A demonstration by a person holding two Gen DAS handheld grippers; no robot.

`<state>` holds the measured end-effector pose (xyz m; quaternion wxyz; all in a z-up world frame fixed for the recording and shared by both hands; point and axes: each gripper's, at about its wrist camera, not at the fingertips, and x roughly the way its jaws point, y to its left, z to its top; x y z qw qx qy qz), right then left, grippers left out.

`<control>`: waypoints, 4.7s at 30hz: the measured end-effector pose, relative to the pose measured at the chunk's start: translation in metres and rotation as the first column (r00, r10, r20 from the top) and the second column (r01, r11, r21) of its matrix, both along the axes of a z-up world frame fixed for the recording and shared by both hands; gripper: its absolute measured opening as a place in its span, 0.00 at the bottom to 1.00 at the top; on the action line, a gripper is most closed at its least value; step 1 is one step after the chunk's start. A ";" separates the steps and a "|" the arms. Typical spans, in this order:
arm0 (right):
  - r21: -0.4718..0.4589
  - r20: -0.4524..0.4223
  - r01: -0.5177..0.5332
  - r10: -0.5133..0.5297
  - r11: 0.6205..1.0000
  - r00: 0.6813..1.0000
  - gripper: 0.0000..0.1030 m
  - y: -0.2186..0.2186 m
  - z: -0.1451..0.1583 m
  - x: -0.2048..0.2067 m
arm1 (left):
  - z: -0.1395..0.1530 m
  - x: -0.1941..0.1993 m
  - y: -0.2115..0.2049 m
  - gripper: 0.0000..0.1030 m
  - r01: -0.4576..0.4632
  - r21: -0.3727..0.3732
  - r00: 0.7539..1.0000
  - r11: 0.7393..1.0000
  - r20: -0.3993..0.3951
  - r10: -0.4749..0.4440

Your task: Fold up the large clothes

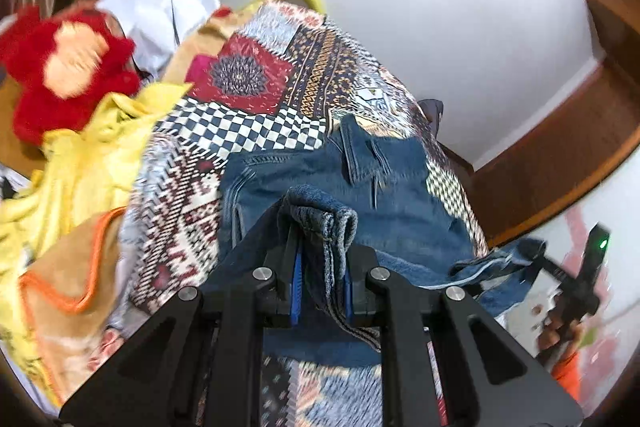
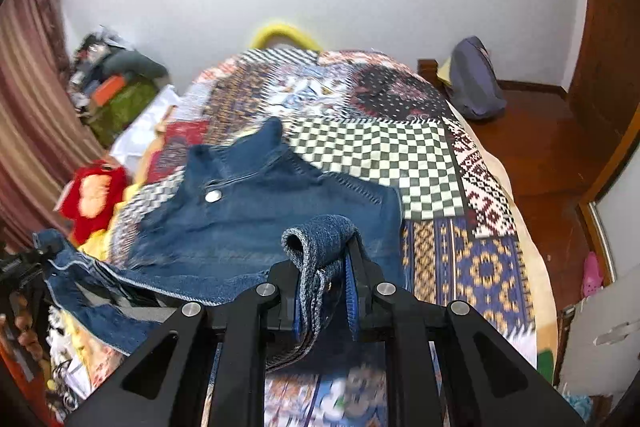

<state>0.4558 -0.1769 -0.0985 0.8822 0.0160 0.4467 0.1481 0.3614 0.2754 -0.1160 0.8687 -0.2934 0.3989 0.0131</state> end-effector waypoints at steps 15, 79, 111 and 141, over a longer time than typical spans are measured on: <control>-0.150 -0.088 0.046 -0.060 0.988 0.994 0.14 0.036 -0.106 0.118 | -0.103 0.119 0.041 0.16 -0.065 -0.027 0.984 0.997 -0.170 0.060; -0.043 -0.192 0.039 -0.047 0.998 0.980 0.14 0.051 -0.130 0.145 | -0.120 0.172 -0.007 0.89 0.113 0.468 0.967 0.876 -0.256 0.012; -0.268 -0.060 -0.359 0.357 0.894 0.932 0.14 0.199 -0.126 0.001 | -0.098 0.070 -0.084 0.95 0.205 0.496 0.973 0.844 -0.194 -0.122; -0.436 -0.029 -0.147 0.149 0.888 0.988 0.15 0.036 -0.117 0.003 | -0.128 0.028 -0.045 1.00 0.117 0.489 0.974 0.864 -0.227 -0.003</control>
